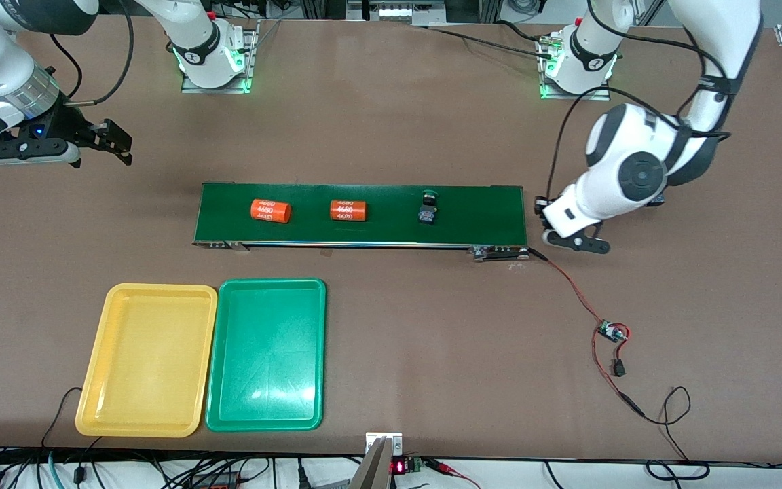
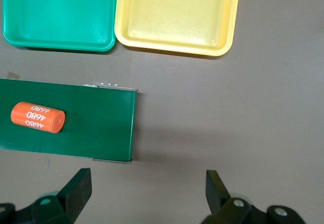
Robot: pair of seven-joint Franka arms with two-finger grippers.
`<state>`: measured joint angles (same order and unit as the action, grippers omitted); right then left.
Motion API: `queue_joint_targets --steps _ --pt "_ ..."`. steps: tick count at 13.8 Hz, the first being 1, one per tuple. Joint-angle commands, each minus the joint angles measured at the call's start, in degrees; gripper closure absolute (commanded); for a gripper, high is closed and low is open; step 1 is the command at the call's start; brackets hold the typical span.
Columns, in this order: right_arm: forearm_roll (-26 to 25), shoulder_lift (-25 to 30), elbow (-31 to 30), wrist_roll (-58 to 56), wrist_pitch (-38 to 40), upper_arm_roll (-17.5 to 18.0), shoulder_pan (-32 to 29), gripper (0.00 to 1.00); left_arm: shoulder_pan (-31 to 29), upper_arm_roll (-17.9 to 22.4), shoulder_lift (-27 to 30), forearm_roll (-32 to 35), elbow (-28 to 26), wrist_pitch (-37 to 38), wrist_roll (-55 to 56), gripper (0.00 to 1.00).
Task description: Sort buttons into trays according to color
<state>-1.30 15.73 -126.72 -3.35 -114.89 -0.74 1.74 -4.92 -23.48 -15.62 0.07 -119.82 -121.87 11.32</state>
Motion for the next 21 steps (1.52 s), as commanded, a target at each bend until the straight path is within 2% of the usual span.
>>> queue_joint_targets --steps 1,5,9,10,11,12,15,18,21 --pt "0.2 0.4 -0.5 -1.1 -0.2 0.3 -0.2 0.0 3.8 0.0 -2.1 0.1 0.9 0.4 8.1 1.0" --pt "0.1 0.4 -0.4 -3.1 -0.1 0.3 -0.3 0.0 4.0 0.0 -5.3 -6.6 3.4 -0.5 10.7 1.0" --pt "-0.1 -0.3 0.0 -4.9 -0.1 0.4 -0.3 0.0 6.8 0.0 -6.3 -6.7 3.8 -0.9 15.6 0.99" --pt "-0.1 -0.4 0.0 -4.8 0.0 0.4 -0.3 0.0 6.9 0.1 -6.6 -6.6 3.9 -1.1 16.1 0.86" --pt "-0.1 -0.4 0.0 -4.7 0.0 0.4 -0.3 0.0 6.9 0.1 -6.9 -6.7 3.8 -2.2 16.1 0.55" --pt "-0.1 -0.5 0.0 -4.4 0.0 0.5 -0.2 0.0 6.9 0.1 -7.0 -6.7 3.7 -3.8 15.3 0.01" --pt "-0.1 -1.0 -0.1 -2.9 2.8 0.8 0.0 0.0 6.1 0.1 -3.2 -6.7 3.6 -3.5 15.2 0.0" --pt "-0.1 -1.0 -0.1 2.3 2.7 0.9 2.9 0.0 -2.2 0.4 1.1 -5.2 2.7 0.7 13.2 0.0" --pt "0.1 -1.7 0.0 10.9 1.8 0.9 7.9 0.0 -9.1 0.5 2.3 0.6 -2.4 1.1 7.7 0.0"
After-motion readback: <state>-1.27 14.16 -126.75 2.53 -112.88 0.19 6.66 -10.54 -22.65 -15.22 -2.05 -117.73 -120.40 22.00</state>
